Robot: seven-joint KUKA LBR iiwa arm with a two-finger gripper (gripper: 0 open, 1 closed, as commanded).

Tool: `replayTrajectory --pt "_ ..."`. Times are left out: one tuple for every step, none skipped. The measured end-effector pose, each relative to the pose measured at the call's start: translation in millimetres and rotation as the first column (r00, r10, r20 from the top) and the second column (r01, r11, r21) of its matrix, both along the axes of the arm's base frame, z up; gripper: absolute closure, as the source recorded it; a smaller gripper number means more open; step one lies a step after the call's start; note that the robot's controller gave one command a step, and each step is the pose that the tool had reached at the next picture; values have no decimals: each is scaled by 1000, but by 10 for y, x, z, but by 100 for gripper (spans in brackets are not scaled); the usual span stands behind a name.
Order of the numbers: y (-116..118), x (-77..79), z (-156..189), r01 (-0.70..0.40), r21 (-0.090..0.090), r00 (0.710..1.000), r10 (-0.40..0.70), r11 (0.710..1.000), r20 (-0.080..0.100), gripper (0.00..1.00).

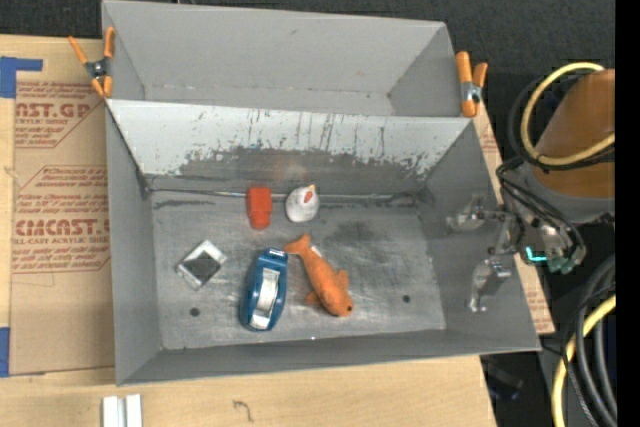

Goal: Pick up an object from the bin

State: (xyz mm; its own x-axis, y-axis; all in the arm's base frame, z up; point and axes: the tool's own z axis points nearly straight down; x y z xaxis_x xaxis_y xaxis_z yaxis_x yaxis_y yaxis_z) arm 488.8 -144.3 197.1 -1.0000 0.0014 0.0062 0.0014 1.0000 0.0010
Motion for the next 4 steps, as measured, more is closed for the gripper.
replayTrajectory --pt "5 19 34 -2 -2 1000 2 1000 7 0" --pt "334 104 -434 15 -3 1000 -15 1000 15 0" --pt "799 147 -587 -117 1 993 117 993 0 0" --pt "1028 155 -907 -168 -2 986 168 986 16 0"
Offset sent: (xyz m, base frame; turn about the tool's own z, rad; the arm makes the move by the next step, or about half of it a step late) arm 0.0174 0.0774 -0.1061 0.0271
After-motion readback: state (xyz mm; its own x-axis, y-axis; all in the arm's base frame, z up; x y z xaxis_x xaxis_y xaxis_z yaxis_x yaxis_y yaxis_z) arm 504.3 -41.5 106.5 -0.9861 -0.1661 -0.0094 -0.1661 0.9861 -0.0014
